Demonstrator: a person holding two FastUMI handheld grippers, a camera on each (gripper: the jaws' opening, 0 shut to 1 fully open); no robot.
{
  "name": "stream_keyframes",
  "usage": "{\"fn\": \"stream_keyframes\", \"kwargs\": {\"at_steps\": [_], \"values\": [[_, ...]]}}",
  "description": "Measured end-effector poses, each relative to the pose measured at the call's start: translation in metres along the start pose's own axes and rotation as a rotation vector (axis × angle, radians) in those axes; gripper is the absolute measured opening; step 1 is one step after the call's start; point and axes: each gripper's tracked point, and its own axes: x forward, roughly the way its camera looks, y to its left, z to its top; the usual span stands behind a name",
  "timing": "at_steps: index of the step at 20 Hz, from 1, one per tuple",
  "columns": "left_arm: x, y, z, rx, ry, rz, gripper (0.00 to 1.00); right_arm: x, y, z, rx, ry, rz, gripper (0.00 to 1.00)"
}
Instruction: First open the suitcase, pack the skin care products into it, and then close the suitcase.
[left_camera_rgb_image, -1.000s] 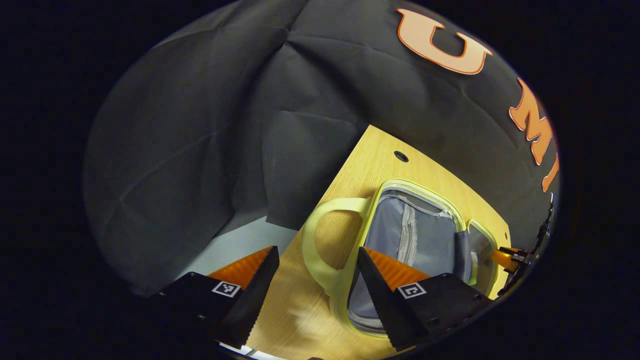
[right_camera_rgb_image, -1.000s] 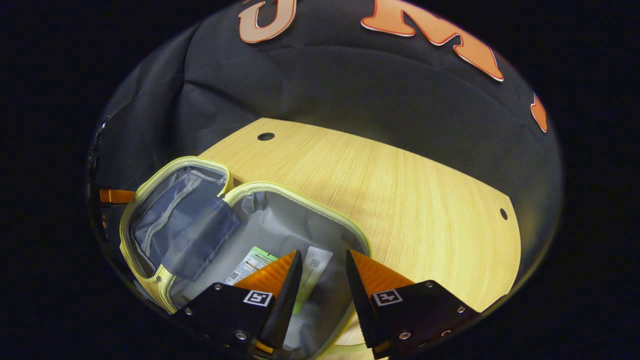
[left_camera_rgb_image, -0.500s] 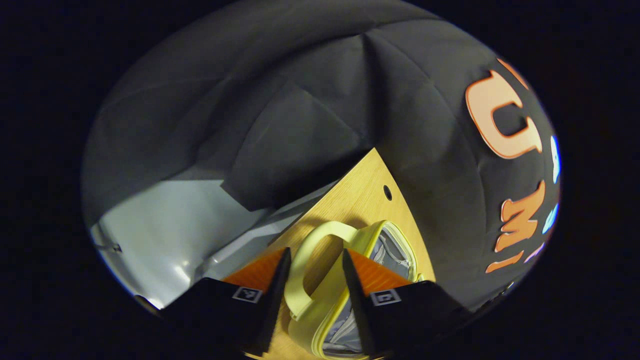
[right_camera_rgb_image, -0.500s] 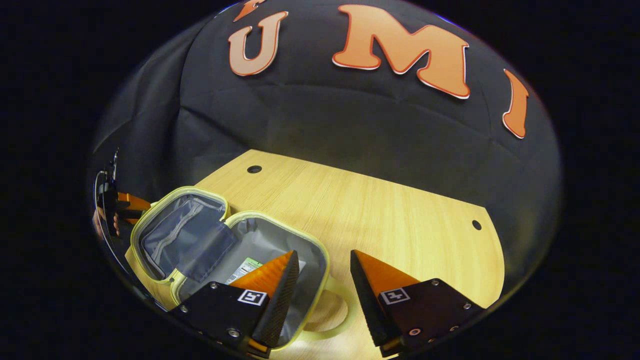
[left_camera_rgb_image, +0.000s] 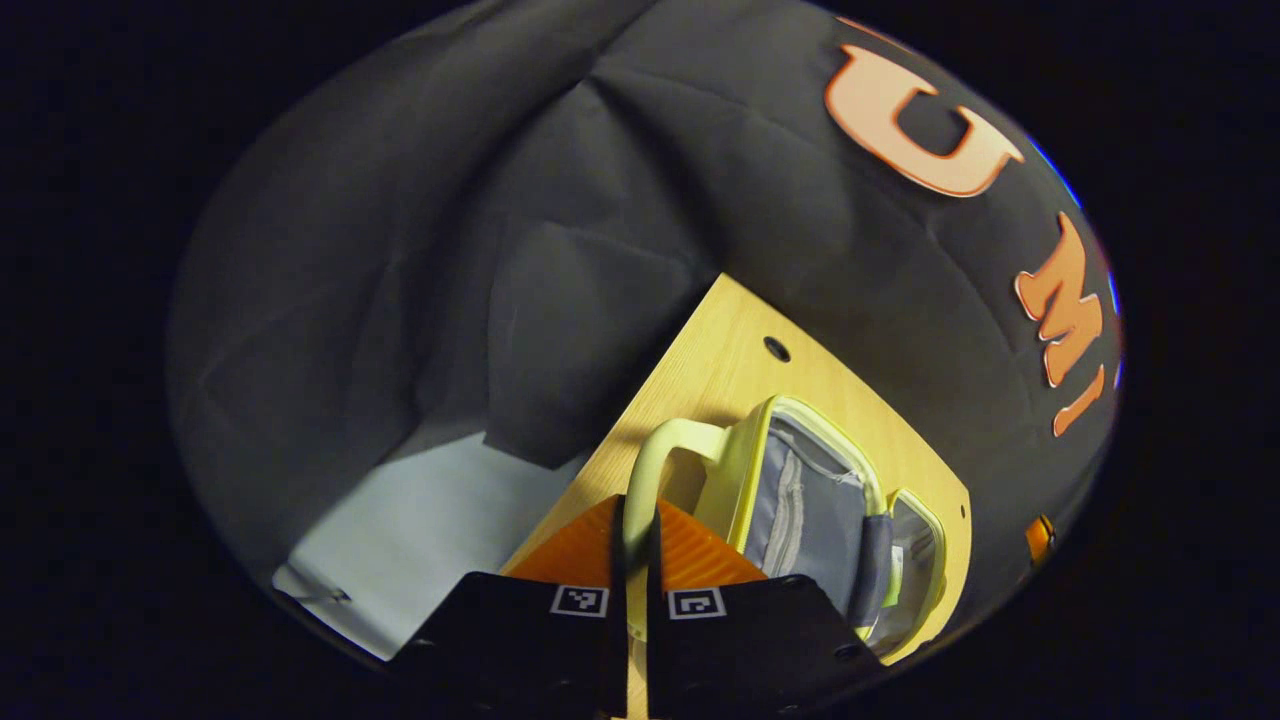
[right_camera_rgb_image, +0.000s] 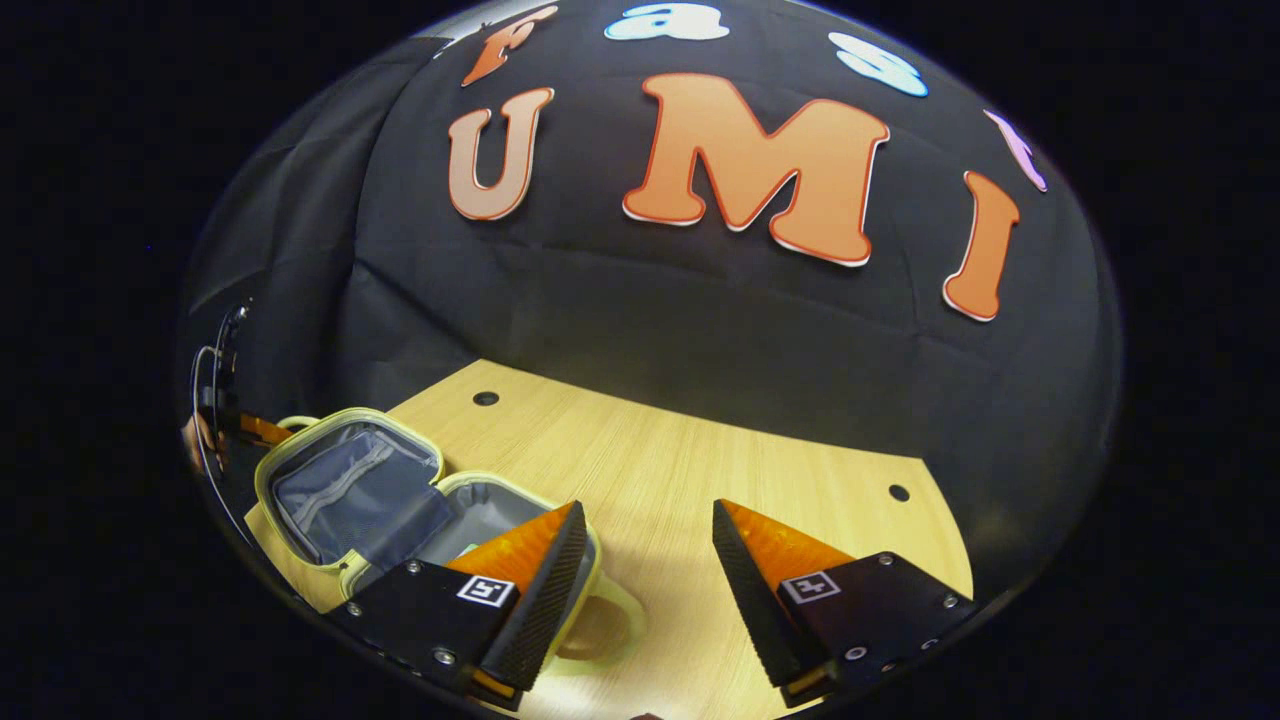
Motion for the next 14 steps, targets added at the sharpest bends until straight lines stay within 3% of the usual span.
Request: {"fn": "stream_keyframes", "kwargs": {"at_steps": [8, 14], "values": [[-0.074, -0.094, 0.057, 0.114, -0.184, -0.063, 0.07, -0.018, -0.009, 0.003, -0.069, -0.07, 0.035, 0.92], [-0.127, -0.179, 0.063, 0.141, -0.267, -0.152, 0.07, -0.029, -0.013, 0.008, -0.1, -0.127, 0.105, 0.95]]}}
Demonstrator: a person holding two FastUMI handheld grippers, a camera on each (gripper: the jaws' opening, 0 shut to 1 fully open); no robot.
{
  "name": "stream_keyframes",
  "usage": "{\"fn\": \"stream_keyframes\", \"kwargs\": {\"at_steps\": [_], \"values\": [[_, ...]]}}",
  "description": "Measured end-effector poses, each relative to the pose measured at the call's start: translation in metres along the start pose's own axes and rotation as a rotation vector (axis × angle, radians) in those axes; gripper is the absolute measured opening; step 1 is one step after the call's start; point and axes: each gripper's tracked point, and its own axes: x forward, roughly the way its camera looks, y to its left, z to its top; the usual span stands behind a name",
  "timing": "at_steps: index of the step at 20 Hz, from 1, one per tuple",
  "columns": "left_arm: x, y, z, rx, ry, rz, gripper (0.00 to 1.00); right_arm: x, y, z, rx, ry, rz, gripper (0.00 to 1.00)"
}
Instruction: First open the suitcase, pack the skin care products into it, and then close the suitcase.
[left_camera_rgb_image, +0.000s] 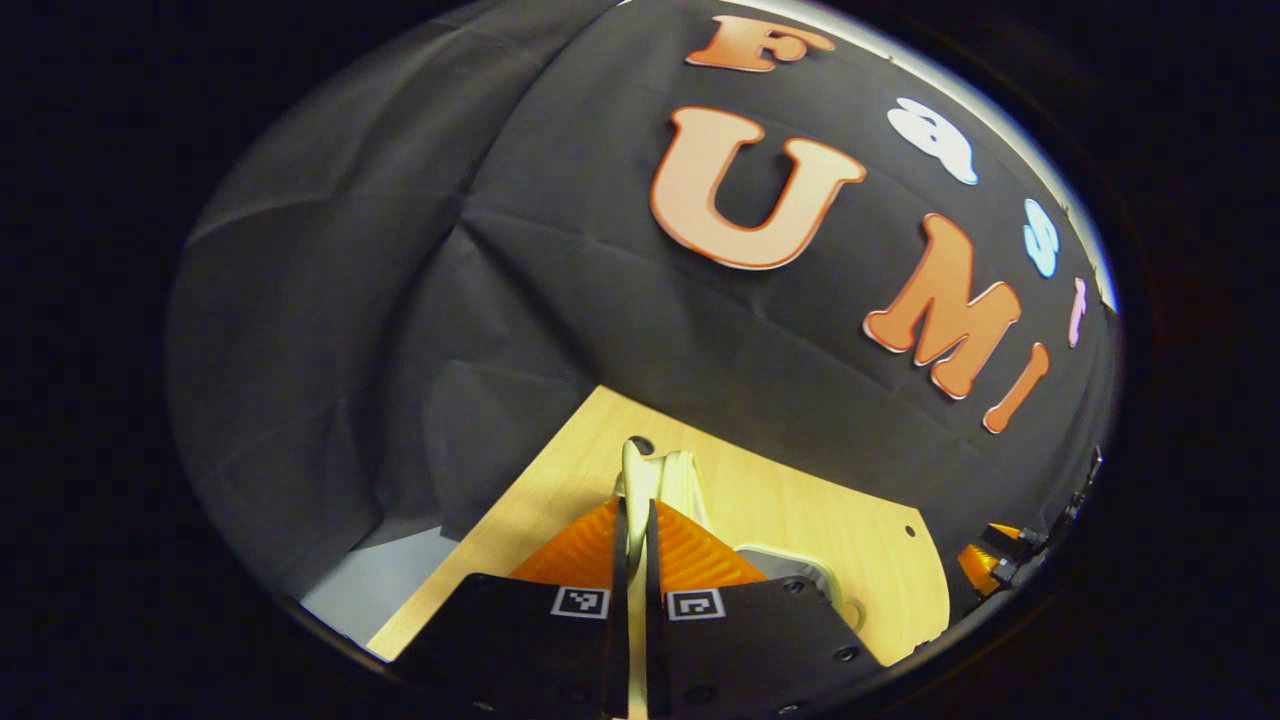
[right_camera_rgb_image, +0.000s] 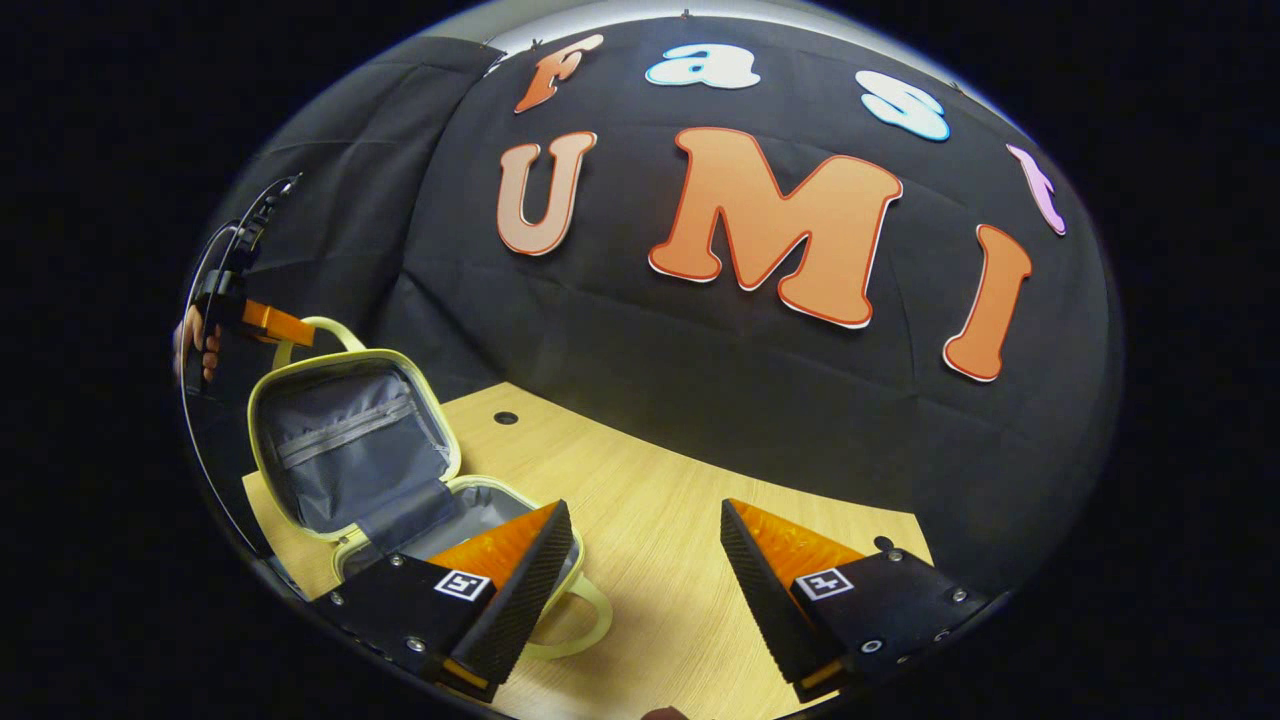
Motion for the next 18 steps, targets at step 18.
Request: {"fn": "stream_keyframes", "kwargs": {"at_steps": [18], "values": [[-0.017, -0.272, -0.102, 0.178, 0.039, -0.253, 0.05, -0.031, -0.068, -0.029, 0.021, -0.055, 0.054, 0.96]]}}
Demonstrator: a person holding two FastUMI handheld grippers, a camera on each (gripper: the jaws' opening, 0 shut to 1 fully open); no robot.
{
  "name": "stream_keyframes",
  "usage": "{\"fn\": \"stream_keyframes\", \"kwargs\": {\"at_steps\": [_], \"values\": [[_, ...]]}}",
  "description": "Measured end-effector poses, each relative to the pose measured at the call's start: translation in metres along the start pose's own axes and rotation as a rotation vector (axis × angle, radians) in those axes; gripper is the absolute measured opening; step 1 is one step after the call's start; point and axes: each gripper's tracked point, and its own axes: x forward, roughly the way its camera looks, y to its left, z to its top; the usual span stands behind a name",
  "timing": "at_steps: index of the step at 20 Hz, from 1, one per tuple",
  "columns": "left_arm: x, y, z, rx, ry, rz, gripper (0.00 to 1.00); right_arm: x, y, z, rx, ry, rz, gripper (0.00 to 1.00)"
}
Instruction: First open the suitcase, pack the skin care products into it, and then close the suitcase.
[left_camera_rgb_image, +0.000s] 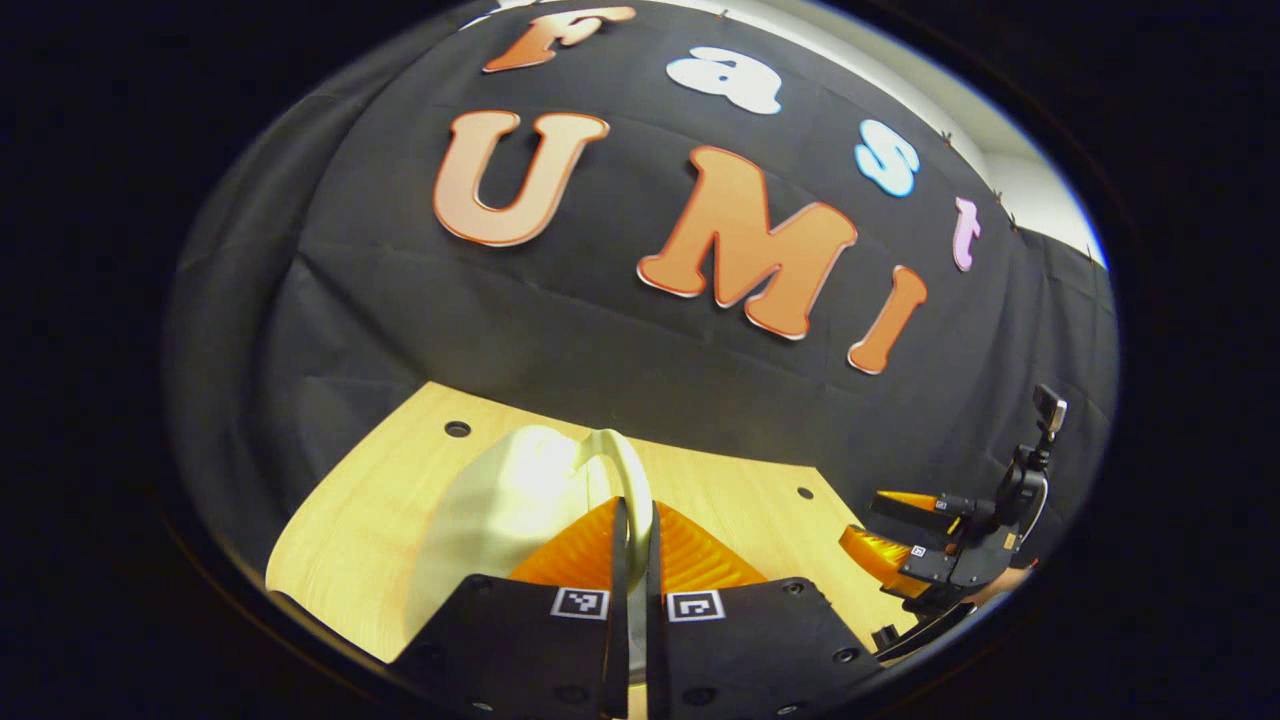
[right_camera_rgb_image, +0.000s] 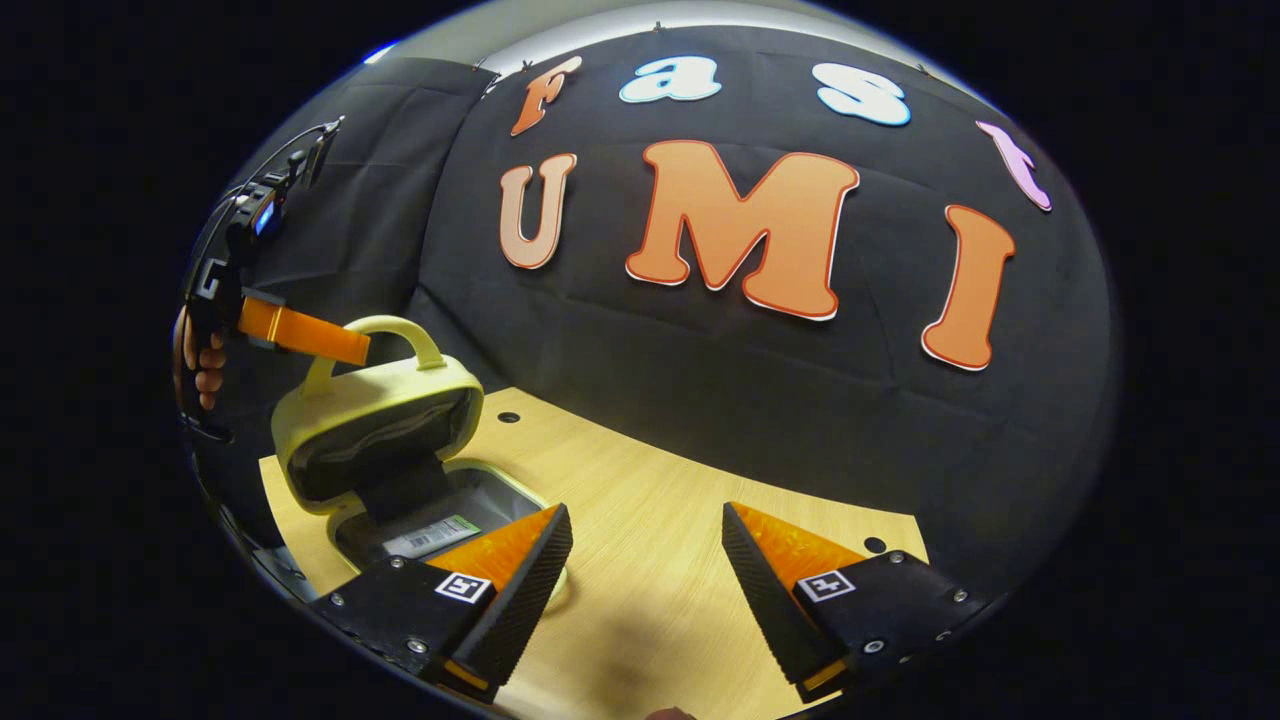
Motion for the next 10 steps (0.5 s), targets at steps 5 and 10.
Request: {"fn": "stream_keyframes", "kwargs": {"at_steps": [5, 10], "values": [[0.033, -0.049, -0.054, -0.019, 0.11, -0.072, 0.05, -0.014, -0.011, -0.01, 0.018, -0.006, 0.006, 0.96], [0.057, -0.073, -0.1, 0.061, 0.216, -0.088, 0.07, -0.028, -0.02, -0.024, 0.037, 0.009, -0.007, 0.96]]}}
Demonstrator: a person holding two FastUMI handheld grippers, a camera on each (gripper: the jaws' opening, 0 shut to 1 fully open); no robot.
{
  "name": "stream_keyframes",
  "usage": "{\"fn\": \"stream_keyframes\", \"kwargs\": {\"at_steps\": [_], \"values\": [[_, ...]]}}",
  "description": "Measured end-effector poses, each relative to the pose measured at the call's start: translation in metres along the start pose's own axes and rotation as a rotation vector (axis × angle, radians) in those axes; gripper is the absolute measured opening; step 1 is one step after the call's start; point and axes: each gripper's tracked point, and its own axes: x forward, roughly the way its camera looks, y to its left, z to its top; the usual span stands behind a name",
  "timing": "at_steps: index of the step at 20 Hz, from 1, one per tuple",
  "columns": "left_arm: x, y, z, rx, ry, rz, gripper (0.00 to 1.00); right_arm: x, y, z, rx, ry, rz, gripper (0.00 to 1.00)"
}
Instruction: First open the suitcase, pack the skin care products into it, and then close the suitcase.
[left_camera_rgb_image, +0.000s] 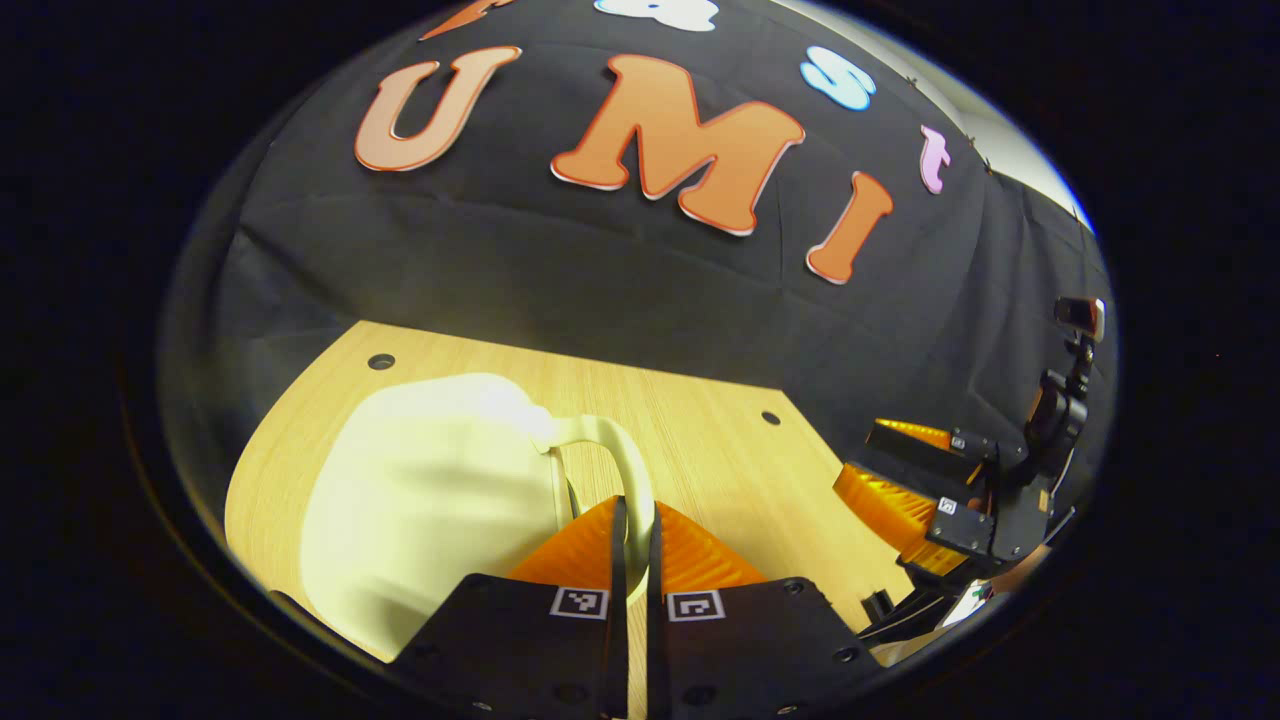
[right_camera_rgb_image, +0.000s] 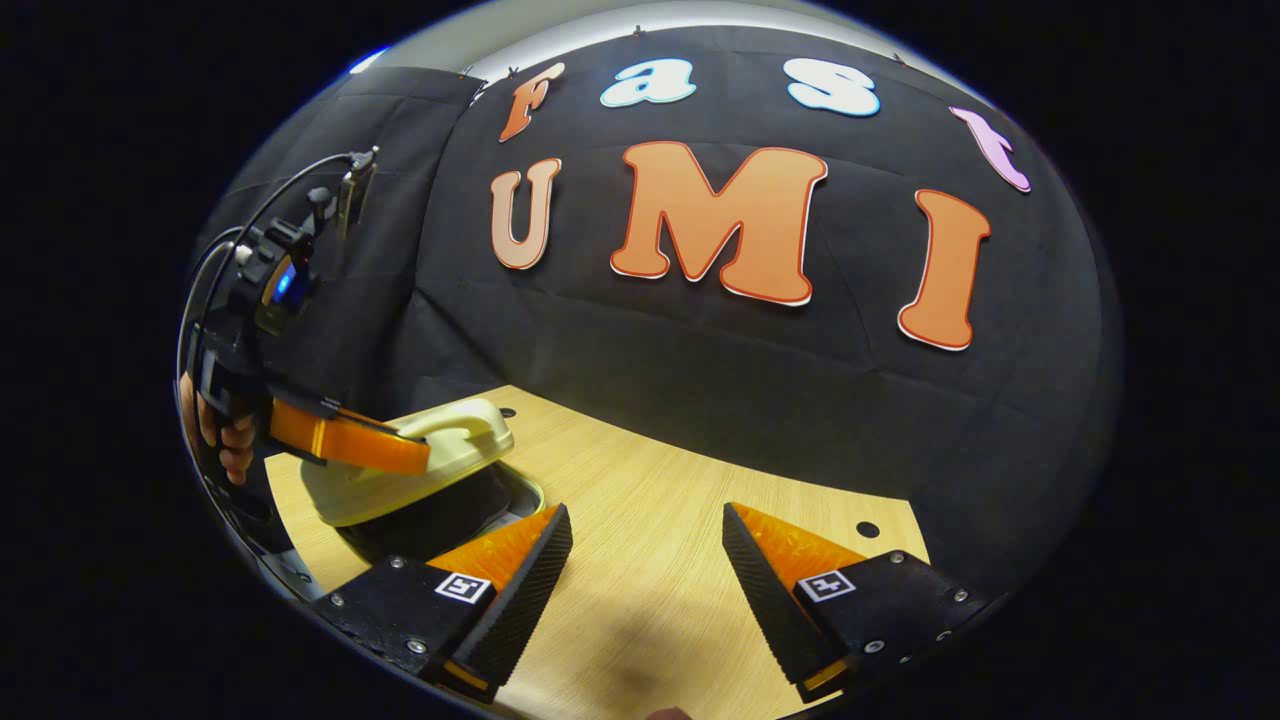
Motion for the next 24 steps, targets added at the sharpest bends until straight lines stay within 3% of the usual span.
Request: {"fn": "stream_keyframes", "kwargs": {"at_steps": [8, 10, 11, 13, 14, 17, 18, 19, 20, 21, 24], "values": [[0.052, -0.028, -0.069, 0.254, 0.179, 0.084, 0.07, -0.009, -0.007, -0.019, 0.04, 0.033, -0.014, 0.96], [0.056, -0.038, -0.09, 0.261, 0.224, 0.065, 0.09, -0.01, -0.009, -0.02, 0.042, 0.032, -0.021, 0.96], [0.055, -0.041, -0.095, 0.252, 0.231, 0.055, 0.16, -0.01, -0.01, -0.019, 0.045, 0.028, -0.026, 0.96], [0.054, -0.055, -0.096, 0.203, 0.211, 0.002, 0.15, -0.009, -0.013, -0.017, 0.053, 0.028, -0.031, 0.96], [0.049, -0.055, -0.09, 0.196, 0.189, -0.001, 0.19, -0.008, -0.015, -0.015, 0.06, 0.026, -0.038, 0.96], [0.041, -0.046, -0.066, 0.202, 0.088, 0.032, 0.48, -0.014, -0.027, -0.001, 0.078, -0.025, -0.082, 0.96], [0.036, -0.048, -0.05, 0.19, 0.044, 0.034, 0.53, -0.015, -0.032, 0.008, 0.077, -0.05, -0.102, 0.96], [0.032, -0.047, -0.036, 0.178, -0.002, 0.037, 0.75, -0.016, -0.036, 0.015, 0.073, -0.072, -0.122, 0.96], [0.032, -0.051, -0.022, 0.169, -0.052, 0.045, 0.78, -0.018, -0.04, 0.022, 0.071, -0.093, -0.14, 0.96], [0.027, -0.052, -0.009, 0.161, -0.101, 0.057, 0.87, -0.021, -0.042, 0.029, 0.073, -0.116, -0.153, 0.95], [0.009, -0.054, 0.033, 0.166, -0.254, 0.095, 0.91, -0.03, -0.044, 0.056, 0.062, -0.194, -0.171, 0.96]]}}
